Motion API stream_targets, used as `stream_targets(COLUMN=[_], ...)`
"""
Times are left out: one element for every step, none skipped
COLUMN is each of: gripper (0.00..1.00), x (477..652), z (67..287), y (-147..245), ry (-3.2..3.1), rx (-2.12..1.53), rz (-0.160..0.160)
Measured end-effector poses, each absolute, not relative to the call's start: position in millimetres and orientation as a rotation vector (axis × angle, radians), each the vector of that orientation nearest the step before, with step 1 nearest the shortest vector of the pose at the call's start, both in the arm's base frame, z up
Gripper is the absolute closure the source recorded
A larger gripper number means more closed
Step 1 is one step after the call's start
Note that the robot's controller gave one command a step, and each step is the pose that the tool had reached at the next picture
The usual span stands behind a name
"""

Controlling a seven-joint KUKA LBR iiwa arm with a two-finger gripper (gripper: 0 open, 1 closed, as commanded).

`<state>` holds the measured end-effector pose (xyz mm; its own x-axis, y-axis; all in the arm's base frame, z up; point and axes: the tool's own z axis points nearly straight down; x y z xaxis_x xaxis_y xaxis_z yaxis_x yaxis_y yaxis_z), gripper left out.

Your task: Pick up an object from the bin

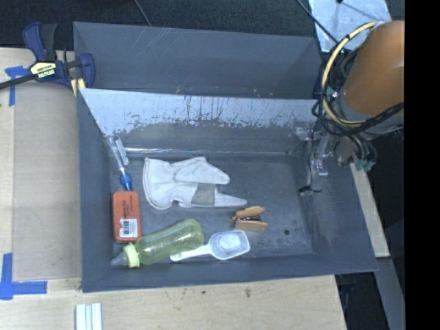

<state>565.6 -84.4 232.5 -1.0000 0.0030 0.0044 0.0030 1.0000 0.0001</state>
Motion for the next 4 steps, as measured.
stream_targets(gripper=[0.0,0.0,0.0,0.0], x=[566.7,575.9,572.0,572.3], z=[237,210,185,154], y=[-84,-50,-14,-12], ry=[-3.145,-3.15,-3.143,-3.146], rx=[-0.002,-0.031,0.034,0.034], rz=[0.001,0.004,-0.001,0.0])
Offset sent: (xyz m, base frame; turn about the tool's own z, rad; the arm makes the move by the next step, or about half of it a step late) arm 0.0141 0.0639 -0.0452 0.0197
